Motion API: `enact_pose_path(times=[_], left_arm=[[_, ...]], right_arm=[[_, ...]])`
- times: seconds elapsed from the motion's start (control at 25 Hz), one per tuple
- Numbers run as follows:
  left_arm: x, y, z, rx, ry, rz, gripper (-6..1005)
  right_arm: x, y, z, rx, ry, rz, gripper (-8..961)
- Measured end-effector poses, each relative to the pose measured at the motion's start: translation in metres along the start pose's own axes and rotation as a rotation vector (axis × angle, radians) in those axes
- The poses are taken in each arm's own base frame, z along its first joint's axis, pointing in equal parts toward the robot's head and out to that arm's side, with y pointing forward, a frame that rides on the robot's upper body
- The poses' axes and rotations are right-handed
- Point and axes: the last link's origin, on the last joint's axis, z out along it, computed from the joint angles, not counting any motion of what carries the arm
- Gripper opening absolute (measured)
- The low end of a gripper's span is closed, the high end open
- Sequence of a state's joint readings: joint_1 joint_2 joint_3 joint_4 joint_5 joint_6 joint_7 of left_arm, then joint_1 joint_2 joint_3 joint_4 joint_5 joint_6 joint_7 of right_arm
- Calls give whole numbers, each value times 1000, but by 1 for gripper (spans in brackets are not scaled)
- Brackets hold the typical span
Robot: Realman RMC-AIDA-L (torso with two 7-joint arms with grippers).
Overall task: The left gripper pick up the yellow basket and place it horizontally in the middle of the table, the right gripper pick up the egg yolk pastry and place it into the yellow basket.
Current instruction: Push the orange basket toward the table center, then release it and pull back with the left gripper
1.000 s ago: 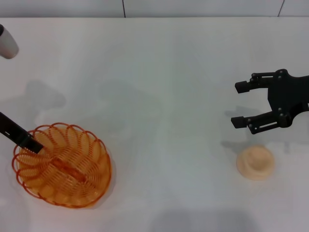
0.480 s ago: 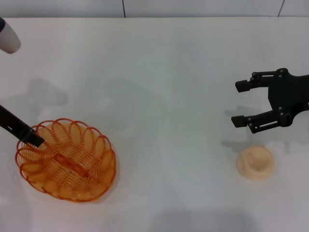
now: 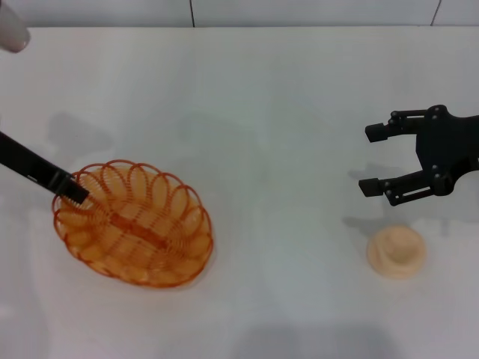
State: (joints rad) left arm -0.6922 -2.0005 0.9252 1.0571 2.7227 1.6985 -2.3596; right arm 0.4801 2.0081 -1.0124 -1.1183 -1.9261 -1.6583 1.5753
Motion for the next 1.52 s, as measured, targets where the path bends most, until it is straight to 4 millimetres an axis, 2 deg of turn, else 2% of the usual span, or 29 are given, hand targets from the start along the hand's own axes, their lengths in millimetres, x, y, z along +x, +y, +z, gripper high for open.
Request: enact_pose_path(times=[0.48,0.52,0.84,1.0,1.52], left_arm=[[36,19,0,-19,51,-167,88],[46,23,2,-24,62,-201,88],[68,35,14,-93,130,-303,87],[71,38,22,-151,155,-373,85],[70,44,48,-174,139,-475,86]], right_arm=[[-1,0,1,-1,-6,1,873],[-1,0,1,-1,-6,1,873],[3,1,0,9,-7,14,872],[5,2,-2,16,-6,15,873],[3,7,-3,-18,-15,-26,873]])
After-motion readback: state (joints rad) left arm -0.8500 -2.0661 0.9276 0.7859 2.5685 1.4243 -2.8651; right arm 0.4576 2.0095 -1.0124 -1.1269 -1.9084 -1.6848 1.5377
